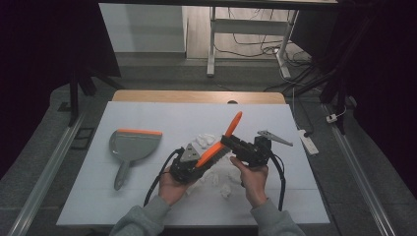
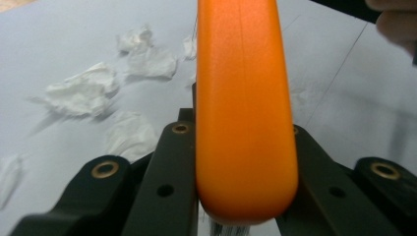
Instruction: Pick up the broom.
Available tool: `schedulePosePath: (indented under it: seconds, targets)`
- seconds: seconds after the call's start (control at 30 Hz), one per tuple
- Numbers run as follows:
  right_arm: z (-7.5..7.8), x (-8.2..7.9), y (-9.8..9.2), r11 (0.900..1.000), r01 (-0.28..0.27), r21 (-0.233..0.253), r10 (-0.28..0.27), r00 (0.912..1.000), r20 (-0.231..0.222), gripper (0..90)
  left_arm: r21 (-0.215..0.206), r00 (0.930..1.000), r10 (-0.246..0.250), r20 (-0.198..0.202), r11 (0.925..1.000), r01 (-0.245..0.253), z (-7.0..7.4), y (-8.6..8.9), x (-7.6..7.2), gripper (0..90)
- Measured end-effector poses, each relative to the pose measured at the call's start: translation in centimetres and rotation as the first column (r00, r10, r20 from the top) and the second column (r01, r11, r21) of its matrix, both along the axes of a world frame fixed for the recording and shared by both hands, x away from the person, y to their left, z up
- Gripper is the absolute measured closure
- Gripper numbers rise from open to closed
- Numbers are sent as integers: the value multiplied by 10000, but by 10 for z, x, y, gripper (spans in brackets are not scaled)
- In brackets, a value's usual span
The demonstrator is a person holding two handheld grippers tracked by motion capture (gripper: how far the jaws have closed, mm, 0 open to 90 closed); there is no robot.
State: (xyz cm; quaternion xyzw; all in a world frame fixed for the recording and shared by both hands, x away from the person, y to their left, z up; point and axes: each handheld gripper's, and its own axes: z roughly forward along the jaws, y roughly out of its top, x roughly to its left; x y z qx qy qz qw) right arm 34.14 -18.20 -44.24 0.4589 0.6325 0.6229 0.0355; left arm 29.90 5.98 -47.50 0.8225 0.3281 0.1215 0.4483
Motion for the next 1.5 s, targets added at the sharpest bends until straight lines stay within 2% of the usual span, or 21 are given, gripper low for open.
schedulePosePath:
  seconds: [0.03, 0.13, 0.2, 0.23, 0.27, 0.3, 0.37, 0.5, 0.7, 0.83, 0.87, 0.9, 0.93, 1.03, 1.07, 1.1, 1.13, 1.23, 1.43, 1.47, 1.5]
  targets:
    - [0, 0, 0, 10000, 0, 0, 0, 10000, 0, 525, 0, 10000, 0, 0, 10000, 0, 0, 0, 0, 801]
    - [7, 0, -9, 9978, -357, -566, 375, 9988, 307, 439, 80, 10000, 62, 28, 9999, -62, 6, 18, 0, 802]
    - [10, 0, -12, 9915, -749, -1068, 799, 9959, 431, 406, 206, 10000, 43, 38, 9998, -44, 8, 22, 0, 802]
    - [12, 0, -13, 9864, -976, -1319, 1045, 9934, 463, 401, 612, 9999, -110, -29, 9981, 111, 11, 29, -1, 801]
    - [12, 0, -13, 9864, -976, -1319, 1045, 9934, 463, 401, 612, 9999, -110, -29, 9981, 111, 11, 29, -1, 801]
    - [15, -1, -16, 9739, -1368, -1811, 1507, 9864, 650, 386, 733, 9998, -204, -16, 9971, 205, 12, 33, -1, 801]
    - [16, -2, -18, 9528, -1814, -2436, 2022, 9773, 632, 400, 803, 9990, -439, -65, 9958, 443, 14, 39, -1, 801]
    - [16, -8, -23, 9163, -2024, -3456, 2396, 9685, 682, 387, 767, 9968, -765, -249, 9940, 782, 18, 47, -1, 801]
    - [15, -11, -30, 8724, -2404, -4256, 2977, 9519, 727, 375, 1098, 9921, -1185, -416, 9864, 1224, 19, 50, 1, 801]
    - [20, -16, -27, 8391, -2389, -4887, 3333, 9358, 1149, 380, 1323, 9882, -1384, -658, 9804, 1461, 18, 50, 2, 801]
    - [20, -16, -27, 8391, -2389, -4887, 3333, 9358, 1149, 380, 1382, 9870, -1439, -721, 9785, 1528, 17, 49, 2, 801]
    - [23, -19, -24, 8239, -2427, -5121, 3542, 9260, 1309, 388, 1435, 9856, -1498, -789, 9766, 1599, 17, 49, 3, 801]
    - [25, -21, -21, 8176, -2509, -5183, 3677, 9202, 1345, 388, 1511, 9844, -1551, -830, 9744, 1663, 17, 48, 3, 801]
    - [29, -27, -13, 7871, -2704, -5544, 4085, 9019, 1401, 389, 1826, 9780, -1805, -1046, 9632, 1973, 17, 44, 3, 801]
    - [29, -27, -13, 7871, -2704, -5544, 4085, 9019, 1401, 389, 1826, 9780, -1805, -1046, 9632, 1973, 17, 44, 3, 801]
    - [31, -31, -8, 7723, -2663, -5767, 4186, 8962, 1467, 377, 1968, 9758, -1899, -1085, 9581, 2083, 16, 43, 3, 801]
    - [32, -33, -6, 7678, -2541, -5881, 4167, 8954, 1572, 373, 2069, 9760, -1888, -1085, 9560, 2079, 15, 40, 2, 801]
    - [31, -35, -1, 7444, -2646, -6131, 4415, 8839, 1546, 372, 2533, 9693, -2154, -1187, 9373, 2393, 12, 30, 1, 801]
    - [31, -38, 6, 6817, -2854, -6736, 4905, 8615, 1313, 359, 3249, 9578, -2576, -1279, 9015, 2858, 7, 10, -6, 801]
    - [31, -38, 6, 6817, -2854, -6736, 4905, 8615, 1313, 359, 3351, 9564, -2627, -1275, 8962, 2908, 6, 7, -7, 801]
    - [29, -39, 10, 6420, -3022, -7047, 5152, 8507, 1045, 358, 3444, 9542, -2706, -1280, 8901, 2986, 5, 5, -7, 801]
